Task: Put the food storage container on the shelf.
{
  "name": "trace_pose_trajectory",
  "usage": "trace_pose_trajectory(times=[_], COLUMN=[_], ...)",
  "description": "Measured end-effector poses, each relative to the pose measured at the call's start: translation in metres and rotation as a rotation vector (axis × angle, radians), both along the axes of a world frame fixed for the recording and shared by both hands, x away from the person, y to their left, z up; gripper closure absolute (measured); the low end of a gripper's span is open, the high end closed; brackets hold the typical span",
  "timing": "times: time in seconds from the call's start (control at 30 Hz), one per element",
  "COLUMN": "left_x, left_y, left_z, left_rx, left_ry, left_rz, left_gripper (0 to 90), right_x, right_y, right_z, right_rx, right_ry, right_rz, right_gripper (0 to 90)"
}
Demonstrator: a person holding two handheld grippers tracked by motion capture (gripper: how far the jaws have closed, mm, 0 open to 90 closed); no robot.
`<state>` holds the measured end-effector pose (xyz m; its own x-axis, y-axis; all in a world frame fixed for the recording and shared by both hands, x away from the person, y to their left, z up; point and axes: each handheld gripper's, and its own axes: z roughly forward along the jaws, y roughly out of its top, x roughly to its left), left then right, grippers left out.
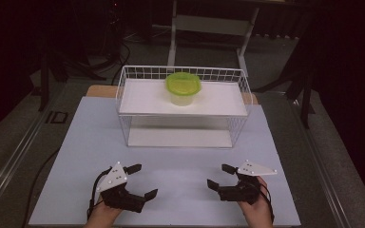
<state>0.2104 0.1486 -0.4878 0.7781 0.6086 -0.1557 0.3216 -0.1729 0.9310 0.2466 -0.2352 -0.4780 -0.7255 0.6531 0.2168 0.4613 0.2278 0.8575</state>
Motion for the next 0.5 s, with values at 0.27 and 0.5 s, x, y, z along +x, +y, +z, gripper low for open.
trace_pose_trajectory(times=[0.27, 0.5], left_x=[0.0, -0.003], left_y=[0.008, 0.013], left_z=[-0.004, -0.006], left_rx=[-0.024, -0.001], left_ry=[-0.023, -0.035], left_rz=[0.015, 0.008], left_gripper=[2.2, 2.2], right_x=[-0.006, -0.003], right_y=[-0.01, -0.016], right_z=[-0.002, -0.006], right_rx=[0.008, -0.033], right_ry=[-0.057, -0.088], right_rz=[-0.008, -0.015], right_gripper=[14.3, 14.3])
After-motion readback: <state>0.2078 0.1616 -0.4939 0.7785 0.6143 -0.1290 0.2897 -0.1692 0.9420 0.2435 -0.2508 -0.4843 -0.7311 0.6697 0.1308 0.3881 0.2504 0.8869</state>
